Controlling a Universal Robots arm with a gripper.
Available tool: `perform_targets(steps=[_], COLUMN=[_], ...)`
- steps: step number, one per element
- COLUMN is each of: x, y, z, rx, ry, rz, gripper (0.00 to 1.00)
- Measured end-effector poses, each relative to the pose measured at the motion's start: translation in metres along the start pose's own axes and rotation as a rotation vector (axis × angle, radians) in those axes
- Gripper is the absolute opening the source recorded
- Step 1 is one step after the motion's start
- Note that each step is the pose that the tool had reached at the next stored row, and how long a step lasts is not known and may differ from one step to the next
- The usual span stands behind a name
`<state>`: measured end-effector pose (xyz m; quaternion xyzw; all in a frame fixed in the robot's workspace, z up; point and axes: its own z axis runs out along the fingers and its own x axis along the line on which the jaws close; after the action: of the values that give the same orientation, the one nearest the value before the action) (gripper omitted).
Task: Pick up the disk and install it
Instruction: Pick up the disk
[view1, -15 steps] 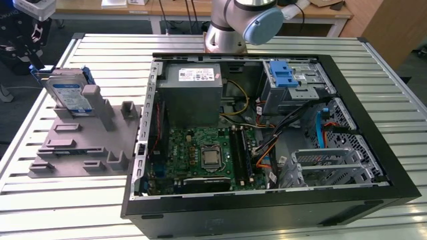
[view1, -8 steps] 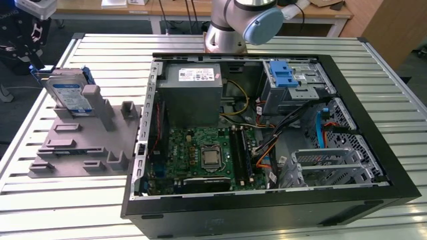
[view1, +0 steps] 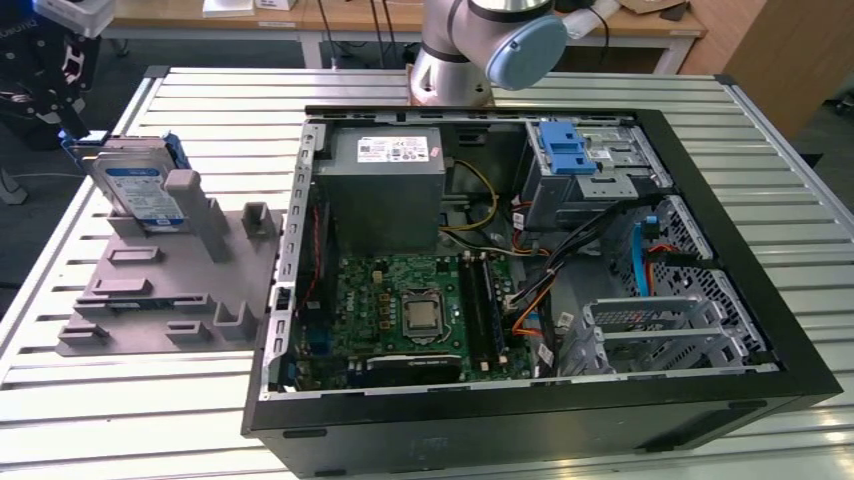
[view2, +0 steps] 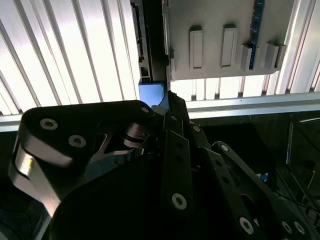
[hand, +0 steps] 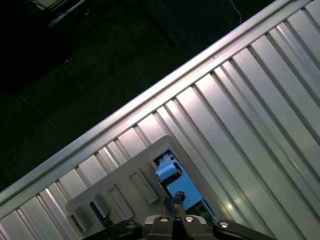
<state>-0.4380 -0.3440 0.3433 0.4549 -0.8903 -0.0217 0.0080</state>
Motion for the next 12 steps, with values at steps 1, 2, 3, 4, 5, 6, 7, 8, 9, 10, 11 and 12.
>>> perform_targets(steps=[1, 2, 3, 4, 5, 6, 7, 8, 9, 10, 11, 12], x=[0.0000, 0.0000, 0.0000, 0.0000, 0.0000, 0.0000, 0.0000, 0.0000, 0.0000, 0.0000, 0.0000, 0.0000], y=[0.0000, 0.0000, 0.0000, 0.0000, 0.0000, 0.0000, 0.0000, 0.0000, 0.0000, 0.0000, 0.0000, 0.0000], z=[0.0000, 0.0000, 0.0000, 0.0001, 0.0000, 0.0001, 0.0000, 0.0000, 0.0000, 0.0001, 0.0000, 0.0000], rx=[-0.0002, -0.0003, -0.0005, -0.0007, -0.0009, -0.0010, -0.0011, -0.0011, -0.0011, -0.0011, -0.0011, -0.0011], ry=[0.0000, 0.0000, 0.0000, 0.0000, 0.0001, 0.0002, 0.0004, 0.0004, 0.0004, 0.0004, 0.0005, 0.0005], rz=[-0.005, -0.011, -0.017, -0.022, -0.028, -0.032, -0.036, -0.038, -0.039, -0.039, -0.039, -0.039], gripper=[0.11, 0.11, 0.11, 0.11, 0.11, 0.11, 0.11, 0.11, 0.11, 0.11, 0.11, 0.11])
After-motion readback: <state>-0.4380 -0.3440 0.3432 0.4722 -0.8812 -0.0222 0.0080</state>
